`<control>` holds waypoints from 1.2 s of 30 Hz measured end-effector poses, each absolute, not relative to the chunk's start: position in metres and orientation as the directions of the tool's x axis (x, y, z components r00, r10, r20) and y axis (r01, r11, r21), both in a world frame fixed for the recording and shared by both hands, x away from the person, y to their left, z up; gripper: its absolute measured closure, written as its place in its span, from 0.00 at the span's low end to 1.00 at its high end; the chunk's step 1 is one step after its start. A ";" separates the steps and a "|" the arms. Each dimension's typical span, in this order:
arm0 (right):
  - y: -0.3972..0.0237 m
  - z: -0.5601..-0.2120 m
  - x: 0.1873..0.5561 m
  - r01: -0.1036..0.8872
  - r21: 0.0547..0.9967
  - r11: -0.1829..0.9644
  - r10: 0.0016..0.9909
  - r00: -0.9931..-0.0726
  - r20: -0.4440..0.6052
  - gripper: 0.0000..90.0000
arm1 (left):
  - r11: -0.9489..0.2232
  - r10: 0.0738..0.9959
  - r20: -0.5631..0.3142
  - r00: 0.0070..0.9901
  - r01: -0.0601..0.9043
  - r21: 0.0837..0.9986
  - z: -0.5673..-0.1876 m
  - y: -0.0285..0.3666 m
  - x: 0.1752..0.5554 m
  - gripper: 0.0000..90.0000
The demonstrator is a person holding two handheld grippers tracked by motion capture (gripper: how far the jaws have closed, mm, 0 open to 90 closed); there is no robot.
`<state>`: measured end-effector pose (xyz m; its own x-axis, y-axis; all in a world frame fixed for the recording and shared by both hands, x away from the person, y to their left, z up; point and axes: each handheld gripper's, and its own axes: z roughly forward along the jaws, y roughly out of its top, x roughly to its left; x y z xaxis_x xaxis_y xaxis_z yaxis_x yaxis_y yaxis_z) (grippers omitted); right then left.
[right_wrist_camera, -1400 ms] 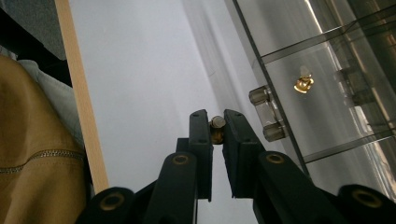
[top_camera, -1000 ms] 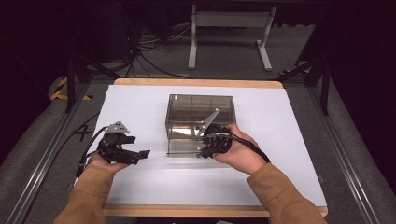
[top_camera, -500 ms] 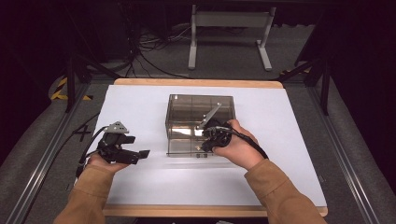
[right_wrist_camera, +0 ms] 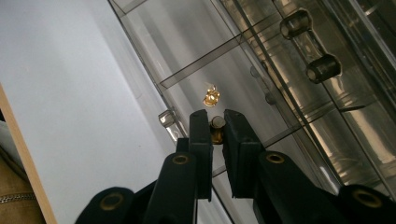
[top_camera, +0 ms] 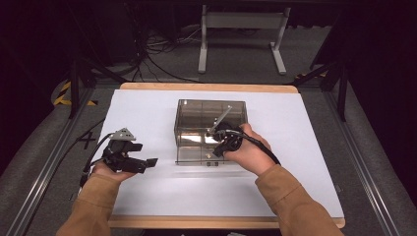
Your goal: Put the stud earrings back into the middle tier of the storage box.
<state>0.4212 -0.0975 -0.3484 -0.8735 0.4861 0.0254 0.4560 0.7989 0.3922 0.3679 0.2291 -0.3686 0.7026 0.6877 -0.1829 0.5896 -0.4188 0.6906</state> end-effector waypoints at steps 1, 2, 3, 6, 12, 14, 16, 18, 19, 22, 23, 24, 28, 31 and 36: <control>-0.098 -0.348 0.421 0.456 0.392 0.799 0.486 -0.874 0.025 0.92 | -0.419 0.688 -0.183 0.703 0.590 0.691 -0.369 0.229 0.368 0.20; -0.098 -0.349 0.422 0.458 0.391 0.798 0.487 -0.873 0.027 0.92 | -0.416 0.690 -0.181 0.701 0.588 0.694 -0.369 0.229 0.368 0.20; -0.097 -0.349 0.423 0.464 0.387 0.797 0.494 -0.869 0.025 0.92 | -0.417 0.690 -0.179 0.702 0.587 0.694 -0.369 0.229 0.368 0.20; -0.097 -0.350 0.424 0.469 0.378 0.798 0.499 -0.867 0.023 0.92 | -0.417 0.690 -0.179 0.702 0.587 0.694 -0.369 0.229 0.368 0.20; -0.095 -0.354 0.426 0.472 0.370 0.800 0.504 -0.864 0.012 0.92 | -0.416 0.690 -0.178 0.701 0.587 0.694 -0.369 0.229 0.368 0.20; -0.094 -0.356 0.428 0.468 0.365 0.805 0.501 -0.866 0.007 0.92 | -0.414 0.693 -0.180 0.699 0.589 0.695 -0.368 0.229 0.368 0.20; -0.094 -0.358 0.428 0.469 0.357 0.808 0.501 -0.865 0.003 0.92 | -0.414 0.693 -0.179 0.699 0.589 0.694 -0.368 0.230 0.368 0.20; -0.094 -0.362 0.430 0.472 0.349 0.810 0.503 -0.864 0.002 0.92 | -0.415 0.692 -0.177 0.699 0.587 0.695 -0.368 0.230 0.368 0.20; -0.093 -0.363 0.430 0.473 0.346 0.810 0.503 -0.864 0.005 0.92 | -0.414 0.692 -0.179 0.699 0.588 0.695 -0.368 0.230 0.368 0.20; -0.093 -0.366 0.431 0.470 0.336 0.816 0.499 -0.866 0.000 0.92 | -0.415 0.692 -0.176 0.700 0.586 0.696 -0.368 0.230 0.368 0.20; -0.093 -0.367 0.431 0.474 0.335 0.814 0.503 -0.864 0.002 0.92 | -0.415 0.692 -0.178 0.699 0.588 0.695 -0.368 0.230 0.368 0.20; -0.092 -0.368 0.431 0.476 0.332 0.814 0.505 -0.863 0.000 0.92 | -0.415 0.692 -0.176 0.700 0.586 0.696 -0.368 0.230 0.368 0.20; -0.090 -0.371 0.432 0.471 0.320 0.822 0.500 -0.866 -0.009 0.92 | -0.414 0.692 -0.179 0.699 0.588 0.695 -0.368 0.230 0.368 0.20; -0.089 -0.373 0.433 0.472 0.316 0.823 0.500 -0.866 -0.009 0.91 | -0.415 0.692 -0.178 0.700 0.587 0.695 -0.368 0.230 0.368 0.20; -0.087 -0.376 0.434 0.467 0.302 0.831 0.493 -0.870 -0.013 0.91 | -0.414 0.692 -0.179 0.700 0.587 0.696 -0.368 0.230 0.368 0.20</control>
